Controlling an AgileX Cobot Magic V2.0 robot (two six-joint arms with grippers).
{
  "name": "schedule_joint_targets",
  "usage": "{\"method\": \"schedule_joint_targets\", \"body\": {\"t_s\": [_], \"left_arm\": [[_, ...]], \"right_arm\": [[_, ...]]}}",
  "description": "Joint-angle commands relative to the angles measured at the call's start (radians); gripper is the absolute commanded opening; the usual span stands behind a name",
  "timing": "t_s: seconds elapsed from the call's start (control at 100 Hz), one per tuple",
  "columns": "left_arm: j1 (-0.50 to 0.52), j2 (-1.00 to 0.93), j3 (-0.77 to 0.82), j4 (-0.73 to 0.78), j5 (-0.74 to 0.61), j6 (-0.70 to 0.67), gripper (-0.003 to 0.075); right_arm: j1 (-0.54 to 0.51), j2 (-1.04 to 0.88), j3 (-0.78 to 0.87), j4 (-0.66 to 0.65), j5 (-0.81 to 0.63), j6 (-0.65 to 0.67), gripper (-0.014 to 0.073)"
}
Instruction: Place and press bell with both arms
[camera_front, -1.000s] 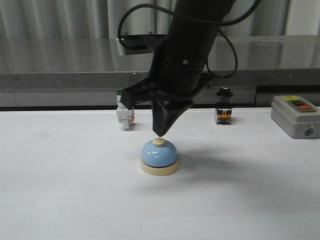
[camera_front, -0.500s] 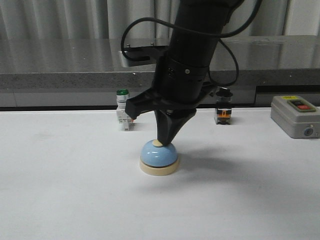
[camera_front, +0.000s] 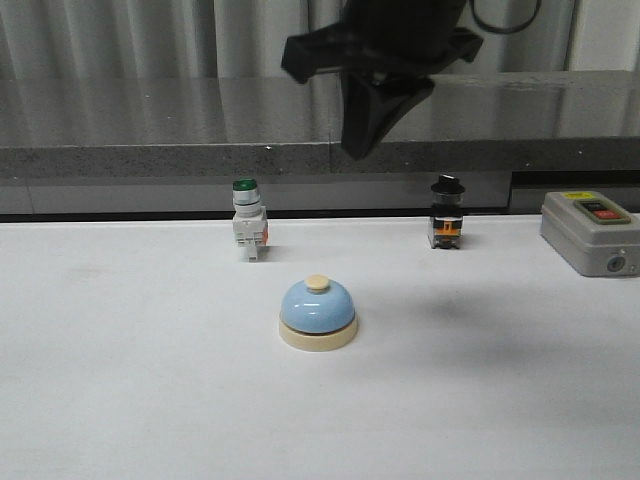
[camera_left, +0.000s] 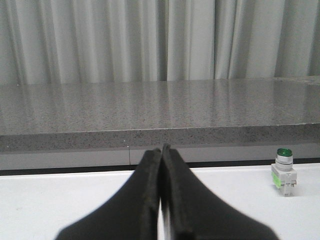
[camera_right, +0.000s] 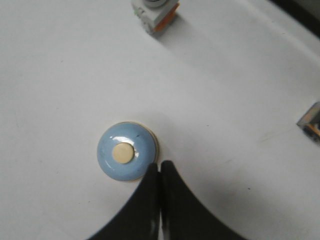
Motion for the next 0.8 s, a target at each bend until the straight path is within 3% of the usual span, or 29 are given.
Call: {"method": "schedule_joint_targets", "body": {"t_s": [0.0, 0.39, 0.79], "left_arm": [[0.001, -0.029, 0.042, -0.007, -0.079, -0.011, -0.002], [0.001, -0.029, 0.042, -0.007, -0.079, -0.011, -0.002], [0.001, -0.029, 0.042, -0.007, -0.079, -0.011, -0.002]], "right_arm": [[-0.036, -0.119, 0.016, -0.019, -0.06, 0.028, -0.006], [-0.275, -0.494, 0.368, -0.022, -0.192, 0.063, -0.006], [-0.442, -0.976, 0.829, -0.022, -0.464, 0.07, -0.006]]}}
